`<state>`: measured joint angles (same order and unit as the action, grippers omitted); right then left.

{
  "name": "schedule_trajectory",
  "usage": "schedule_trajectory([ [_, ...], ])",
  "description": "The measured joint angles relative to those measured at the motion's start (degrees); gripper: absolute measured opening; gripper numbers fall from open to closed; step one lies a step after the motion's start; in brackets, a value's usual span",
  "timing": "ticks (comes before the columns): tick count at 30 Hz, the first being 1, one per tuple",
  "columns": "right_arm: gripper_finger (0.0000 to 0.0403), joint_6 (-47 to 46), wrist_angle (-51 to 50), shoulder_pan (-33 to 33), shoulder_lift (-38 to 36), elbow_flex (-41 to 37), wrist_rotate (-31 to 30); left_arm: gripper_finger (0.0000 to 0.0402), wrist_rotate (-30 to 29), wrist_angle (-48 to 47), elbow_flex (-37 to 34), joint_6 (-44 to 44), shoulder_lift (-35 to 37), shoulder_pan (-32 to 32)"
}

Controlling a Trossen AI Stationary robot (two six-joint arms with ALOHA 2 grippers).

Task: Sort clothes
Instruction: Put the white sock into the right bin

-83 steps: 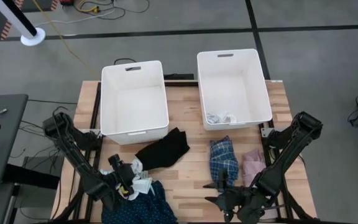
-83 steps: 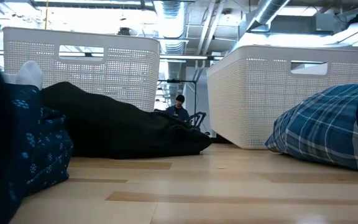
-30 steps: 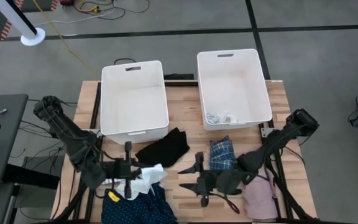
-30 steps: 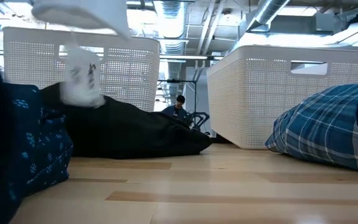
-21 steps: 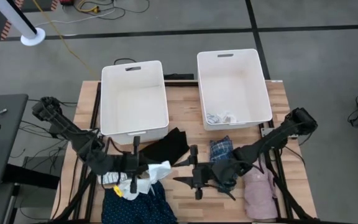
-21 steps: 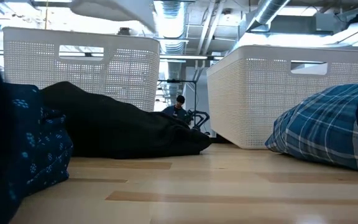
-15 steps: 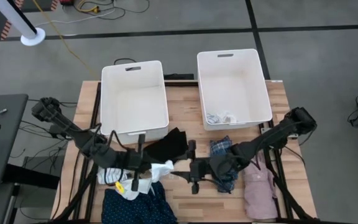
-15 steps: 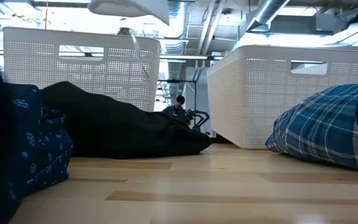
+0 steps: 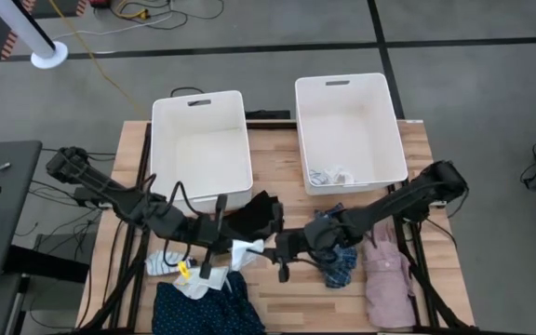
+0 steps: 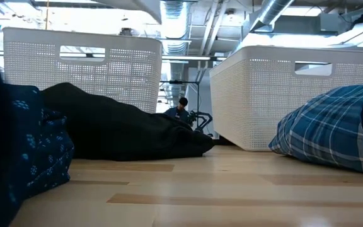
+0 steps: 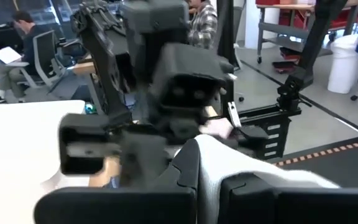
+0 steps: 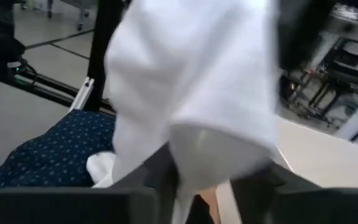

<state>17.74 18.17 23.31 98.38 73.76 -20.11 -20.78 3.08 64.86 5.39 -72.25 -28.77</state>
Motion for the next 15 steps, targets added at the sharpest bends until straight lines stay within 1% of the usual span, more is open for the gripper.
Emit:
schedule_trajectory([
  [2,0.0103,0.66,1.09,-0.02,1.15,0.0,0.55,0.0,0.21,-0.24,-0.21,0.0,0.0,0.5],
  [5,0.0034,1.37,1.3,-0.43,2.18,0.0,0.67,0.0003,0.29,-1.51,-0.24,-0.47,0.0,0.67],
  [6,0.0019,2.07,0.99,-0.54,2.2,0.0,0.69,0.0004,0.31,-1.82,-0.24,-0.52,-0.02,0.67],
  [7,0.0013,2.52,0.93,-0.58,2.2,0.0,0.67,0.0005,0.32,-2.33,-0.24,-0.71,-0.02,0.67],
  [12,0.0007,3.34,-0.06,-0.52,0.91,0.0,-0.88,0.0007,0.15,-4.84,-0.24,-3.55,-0.02,0.59],
  [15,0.0004,3.37,-2.47,-0.44,-0.78,0.0,-2.63,0.0015,-1.82,-6.2,-0.24,-3.7,0.0,-0.16],
])
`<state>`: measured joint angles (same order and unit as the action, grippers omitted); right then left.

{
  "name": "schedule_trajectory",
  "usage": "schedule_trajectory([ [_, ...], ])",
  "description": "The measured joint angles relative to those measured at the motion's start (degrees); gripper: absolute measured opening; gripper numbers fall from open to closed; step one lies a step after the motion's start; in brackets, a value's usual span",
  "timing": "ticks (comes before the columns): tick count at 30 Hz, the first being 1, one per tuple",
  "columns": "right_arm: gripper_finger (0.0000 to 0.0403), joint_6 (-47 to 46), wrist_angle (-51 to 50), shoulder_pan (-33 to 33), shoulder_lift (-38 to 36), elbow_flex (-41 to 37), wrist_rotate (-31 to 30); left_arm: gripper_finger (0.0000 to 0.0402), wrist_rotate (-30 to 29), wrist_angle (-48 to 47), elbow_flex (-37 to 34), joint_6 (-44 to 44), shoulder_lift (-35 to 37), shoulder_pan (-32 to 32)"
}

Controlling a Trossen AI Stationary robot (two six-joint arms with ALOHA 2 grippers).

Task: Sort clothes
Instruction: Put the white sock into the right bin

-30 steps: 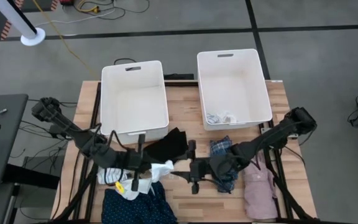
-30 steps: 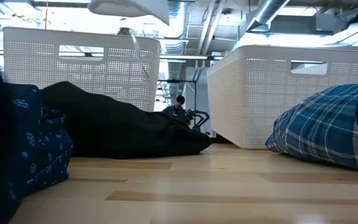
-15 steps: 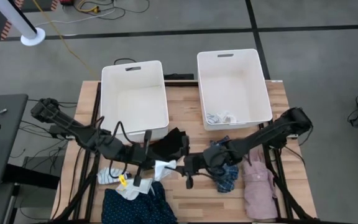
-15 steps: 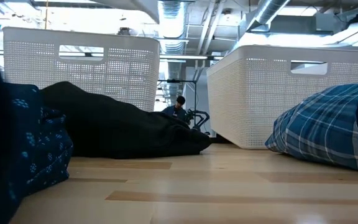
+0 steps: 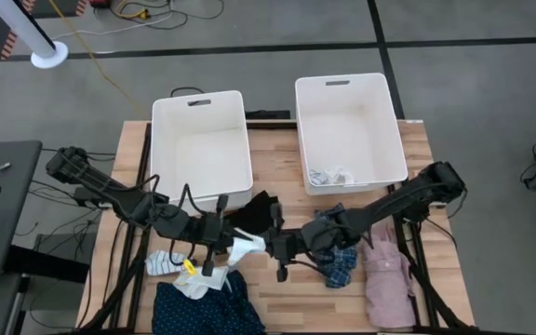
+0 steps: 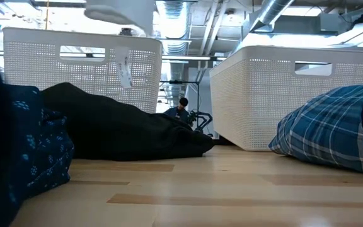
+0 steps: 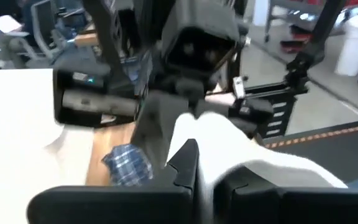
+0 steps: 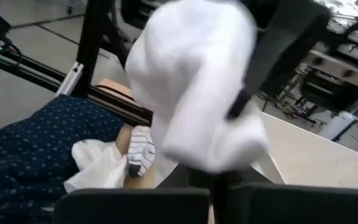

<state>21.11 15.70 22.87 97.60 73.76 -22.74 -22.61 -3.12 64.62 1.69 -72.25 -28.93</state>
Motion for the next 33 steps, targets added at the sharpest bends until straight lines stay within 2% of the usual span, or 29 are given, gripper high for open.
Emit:
schedule_trajectory([
  [4,0.0002,0.0,-4.98,0.62,-2.35,0.0,-3.49,0.0054,-5.3,-3.63,0.76,0.7,0.02,-1.95],
  [10,0.0001,0.79,-12.11,2.26,-7.71,0.0,-11.23,0.0138,-13.77,-9.87,1.6,-0.58,0.09,-5.16],
  [14,0.0001,1.74,-16.77,3.52,-11.76,0.0,-17.99,0.0185,-14.3,-13.97,1.64,-4.77,0.31,-7.22],
  [18,0.0,0.85,-21.28,3.68,-15.88,0.0,-23.38,0.0207,-14.24,-20.2,1.64,-10.35,0.31,-9.43],
  [21,0.0,-0.77,-25.53,3.56,-18.8,0.0,-27.67,0.021,-12.63,-26.59,1.64,-16.53,0.31,-10.93],
  [24,0.0,-3.57,-30.39,2.95,-21.73,0.0,-30.95,0.021,-7.98,-33.02,1.64,-24.11,0.16,-11.8],
  [27,0.0,-7.69,-35.84,2.14,-24.71,0.0,-31.38,0.021,-4.64,-37.47,1.58,-30.81,-0.7,-12.75],
  [33,0.0,-14.86,-45.63,-0.32,-29.03,0.0,-31.44,0.021,2.7,-38.26,-1.65,-38.56,-2.86,-15.04],
])
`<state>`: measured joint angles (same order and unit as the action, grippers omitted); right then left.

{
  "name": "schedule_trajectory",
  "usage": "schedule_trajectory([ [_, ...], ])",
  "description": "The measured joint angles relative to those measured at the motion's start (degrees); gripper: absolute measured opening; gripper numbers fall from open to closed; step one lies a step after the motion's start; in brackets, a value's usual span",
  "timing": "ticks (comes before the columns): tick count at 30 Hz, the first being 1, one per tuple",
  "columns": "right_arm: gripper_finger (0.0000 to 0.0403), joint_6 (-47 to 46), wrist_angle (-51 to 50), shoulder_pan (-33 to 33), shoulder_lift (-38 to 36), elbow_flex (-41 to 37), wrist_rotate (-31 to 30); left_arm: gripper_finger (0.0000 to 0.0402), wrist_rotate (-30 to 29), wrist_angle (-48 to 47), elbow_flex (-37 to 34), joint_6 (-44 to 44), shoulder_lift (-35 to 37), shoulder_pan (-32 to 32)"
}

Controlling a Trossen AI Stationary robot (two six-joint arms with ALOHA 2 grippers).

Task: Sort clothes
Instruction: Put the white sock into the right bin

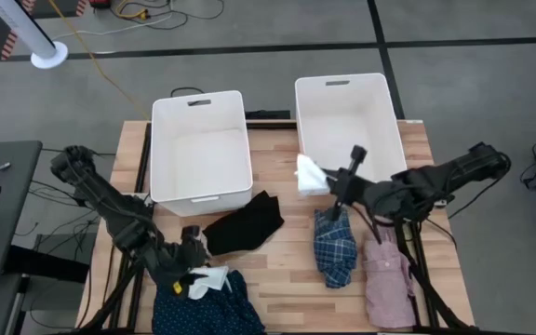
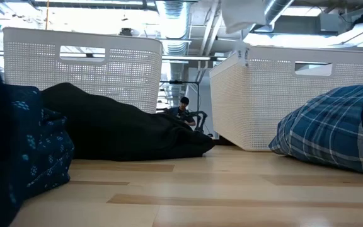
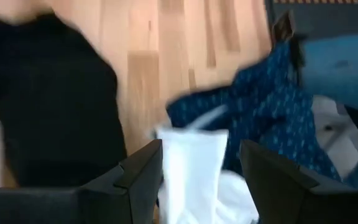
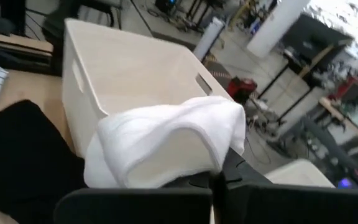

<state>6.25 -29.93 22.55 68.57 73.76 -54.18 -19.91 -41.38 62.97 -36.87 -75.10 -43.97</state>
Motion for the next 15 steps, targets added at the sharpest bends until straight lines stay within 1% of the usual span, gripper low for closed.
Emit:
schedule_trajectory([
  [6,0.0,-5.46,-7.71,-3.02,-1.89,0.0,0.01,0.021,4.6,1.7,-3.6,-7.13,-2.82,-1.87],
  [15,0.0002,-16.71,-20.83,-6.74,-2.66,0.0,0.34,0.021,7.41,1.66,-4.36,-12.9,-9.2,-3.71],
])
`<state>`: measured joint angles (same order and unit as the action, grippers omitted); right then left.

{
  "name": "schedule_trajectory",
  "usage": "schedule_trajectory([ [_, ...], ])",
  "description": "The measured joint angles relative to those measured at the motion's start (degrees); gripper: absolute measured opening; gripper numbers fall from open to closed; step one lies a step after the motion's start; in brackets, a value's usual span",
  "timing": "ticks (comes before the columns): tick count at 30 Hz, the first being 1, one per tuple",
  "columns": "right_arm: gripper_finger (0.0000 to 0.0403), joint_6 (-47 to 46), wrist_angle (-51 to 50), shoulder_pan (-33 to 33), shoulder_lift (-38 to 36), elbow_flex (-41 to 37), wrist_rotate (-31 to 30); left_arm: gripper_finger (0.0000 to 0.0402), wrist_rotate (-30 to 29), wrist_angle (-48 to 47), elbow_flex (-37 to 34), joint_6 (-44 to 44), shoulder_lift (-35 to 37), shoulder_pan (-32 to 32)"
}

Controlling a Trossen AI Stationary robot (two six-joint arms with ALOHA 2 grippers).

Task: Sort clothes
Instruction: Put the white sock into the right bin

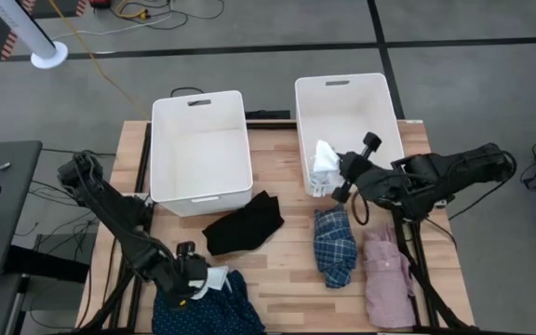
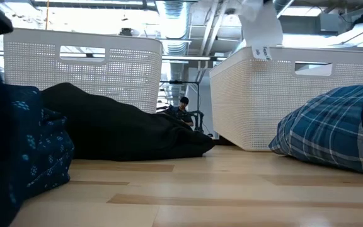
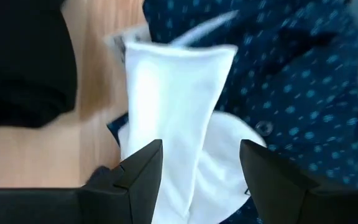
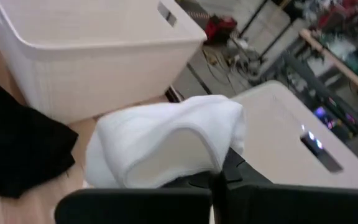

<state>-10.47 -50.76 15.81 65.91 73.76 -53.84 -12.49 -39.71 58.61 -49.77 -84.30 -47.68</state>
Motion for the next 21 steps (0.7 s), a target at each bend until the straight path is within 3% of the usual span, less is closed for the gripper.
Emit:
schedule_trajectory([
  [15,0.0006,-11.95,-12.19,-4.37,0.0,0.0,3.54,0.021,1.14,-3.41,-0.02,0.45,-8.98,1.88],
  [21,0.0007,-13.68,-14.35,-6.52,0.0,0.0,8.33,0.0162,0.42,-3.38,-0.02,0.98,-9.06,2.36],
])
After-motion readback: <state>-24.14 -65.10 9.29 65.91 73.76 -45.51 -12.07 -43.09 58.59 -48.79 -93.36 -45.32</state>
